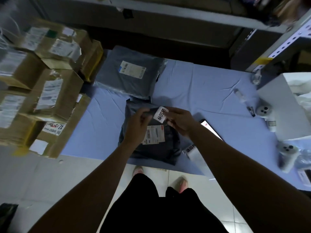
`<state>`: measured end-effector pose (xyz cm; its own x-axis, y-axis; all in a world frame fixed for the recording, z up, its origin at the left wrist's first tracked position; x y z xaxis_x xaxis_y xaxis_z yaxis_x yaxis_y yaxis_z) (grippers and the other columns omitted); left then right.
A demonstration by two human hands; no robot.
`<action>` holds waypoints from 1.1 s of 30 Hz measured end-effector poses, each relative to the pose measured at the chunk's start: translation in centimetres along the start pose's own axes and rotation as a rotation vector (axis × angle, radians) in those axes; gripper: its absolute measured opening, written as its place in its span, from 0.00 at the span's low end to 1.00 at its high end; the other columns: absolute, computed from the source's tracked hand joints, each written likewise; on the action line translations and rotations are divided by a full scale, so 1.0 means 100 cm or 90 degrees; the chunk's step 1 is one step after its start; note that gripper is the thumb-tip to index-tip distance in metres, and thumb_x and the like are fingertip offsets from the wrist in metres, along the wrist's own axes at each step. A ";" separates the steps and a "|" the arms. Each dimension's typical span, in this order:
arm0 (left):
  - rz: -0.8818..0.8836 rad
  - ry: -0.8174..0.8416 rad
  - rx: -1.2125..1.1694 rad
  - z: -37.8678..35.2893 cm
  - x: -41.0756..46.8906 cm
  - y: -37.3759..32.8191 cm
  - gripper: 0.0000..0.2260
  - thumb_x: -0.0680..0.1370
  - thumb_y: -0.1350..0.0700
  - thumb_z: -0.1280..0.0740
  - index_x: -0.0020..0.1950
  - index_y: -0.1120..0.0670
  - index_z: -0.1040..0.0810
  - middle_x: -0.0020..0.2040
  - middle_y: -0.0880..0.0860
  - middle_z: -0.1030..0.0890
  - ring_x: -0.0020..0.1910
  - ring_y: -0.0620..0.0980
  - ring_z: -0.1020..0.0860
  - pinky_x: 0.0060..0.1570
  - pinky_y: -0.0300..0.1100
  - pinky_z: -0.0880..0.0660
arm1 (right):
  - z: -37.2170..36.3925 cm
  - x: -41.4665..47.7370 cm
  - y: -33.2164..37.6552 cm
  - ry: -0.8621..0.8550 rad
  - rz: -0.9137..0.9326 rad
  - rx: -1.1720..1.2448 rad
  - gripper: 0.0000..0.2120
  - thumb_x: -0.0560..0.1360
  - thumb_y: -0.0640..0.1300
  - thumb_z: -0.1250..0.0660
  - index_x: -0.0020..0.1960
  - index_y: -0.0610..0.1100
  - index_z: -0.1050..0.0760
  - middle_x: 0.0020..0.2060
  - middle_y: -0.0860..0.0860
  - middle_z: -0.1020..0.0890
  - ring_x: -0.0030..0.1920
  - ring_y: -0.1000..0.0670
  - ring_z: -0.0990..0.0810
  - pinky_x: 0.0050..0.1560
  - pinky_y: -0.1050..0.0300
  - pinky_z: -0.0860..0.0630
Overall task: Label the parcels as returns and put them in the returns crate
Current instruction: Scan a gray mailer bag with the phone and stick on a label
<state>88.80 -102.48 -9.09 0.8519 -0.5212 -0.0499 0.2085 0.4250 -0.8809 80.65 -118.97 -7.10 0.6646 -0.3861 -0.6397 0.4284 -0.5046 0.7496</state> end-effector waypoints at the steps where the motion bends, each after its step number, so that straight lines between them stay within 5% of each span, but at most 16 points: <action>1: 0.034 0.000 -0.030 0.002 0.003 0.006 0.08 0.83 0.54 0.37 0.59 0.54 0.24 0.46 0.44 0.18 0.43 0.36 0.20 0.38 0.26 0.28 | -0.003 0.000 -0.001 -0.033 0.017 0.006 0.08 0.76 0.34 0.30 0.54 0.40 0.18 0.47 0.39 0.15 0.42 0.50 0.16 0.53 0.55 0.19; 3: 0.147 0.020 -0.140 0.004 0.009 0.012 0.08 0.84 0.54 0.40 0.56 0.53 0.21 0.46 0.50 0.15 0.43 0.45 0.17 0.40 0.35 0.27 | -0.009 0.000 -0.003 -0.077 0.046 0.025 0.06 0.76 0.33 0.30 0.51 0.40 0.18 0.48 0.38 0.15 0.45 0.47 0.17 0.56 0.52 0.21; 6: 0.263 0.082 -0.298 0.004 0.012 0.009 0.09 0.81 0.53 0.37 0.50 0.54 0.18 0.45 0.54 0.14 0.44 0.51 0.15 0.38 0.41 0.28 | -0.016 -0.004 -0.007 -0.081 0.064 0.029 0.07 0.77 0.33 0.31 0.54 0.38 0.19 0.49 0.37 0.16 0.45 0.47 0.20 0.48 0.59 0.21; 14: 0.282 0.073 -0.328 0.012 0.014 0.011 0.05 0.77 0.57 0.30 0.47 0.57 0.17 0.42 0.51 0.14 0.41 0.48 0.15 0.35 0.37 0.29 | -0.029 -0.004 -0.025 -0.113 0.053 0.029 0.11 0.75 0.33 0.29 0.56 0.38 0.19 0.42 0.41 0.15 0.34 0.50 0.25 0.38 0.58 0.27; 19: 0.197 0.098 -0.237 0.019 0.025 0.005 0.09 0.76 0.53 0.28 0.53 0.55 0.16 0.45 0.49 0.14 0.43 0.42 0.17 0.39 0.32 0.25 | -0.033 -0.002 -0.021 -0.073 0.085 -0.109 0.14 0.72 0.31 0.28 0.51 0.47 0.18 0.46 0.41 0.15 0.42 0.46 0.20 0.46 0.51 0.26; 24: 0.068 0.178 -0.130 0.019 0.036 -0.002 0.09 0.71 0.62 0.24 0.40 0.47 0.15 0.38 0.52 0.15 0.40 0.53 0.16 0.46 0.48 0.19 | -0.031 -0.001 -0.010 -0.010 0.125 -0.303 0.21 0.72 0.31 0.28 0.62 0.46 0.20 0.45 0.45 0.16 0.41 0.53 0.18 0.42 0.59 0.21; 29: 0.054 0.101 -0.130 0.015 0.031 0.003 0.10 0.71 0.66 0.24 0.43 0.51 0.15 0.37 0.40 0.17 0.36 0.36 0.19 0.41 0.31 0.23 | -0.032 0.013 -0.018 -0.011 0.050 -0.279 0.30 0.70 0.35 0.24 0.69 0.48 0.28 0.49 0.42 0.16 0.50 0.43 0.16 0.51 0.44 0.19; 33: 0.136 0.052 -0.161 0.008 0.030 0.014 0.12 0.73 0.61 0.24 0.39 0.43 0.16 0.37 0.44 0.15 0.38 0.45 0.15 0.42 0.44 0.18 | -0.033 0.022 -0.017 -0.031 0.038 -0.279 0.24 0.73 0.36 0.26 0.67 0.44 0.25 0.53 0.41 0.17 0.50 0.42 0.16 0.48 0.45 0.18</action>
<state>92.05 -102.88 -10.06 0.8198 -0.5025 -0.2745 -0.1051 0.3393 -0.9348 83.39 -116.35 -9.23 0.6709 -0.4458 -0.5926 0.6162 -0.1095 0.7800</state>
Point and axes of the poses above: each hand's wrist, its own x-axis towards the middle knuckle, its own z-axis out of the back of the hand, y = z × x, the point moved 2 cm from there along x, towards the middle knuckle
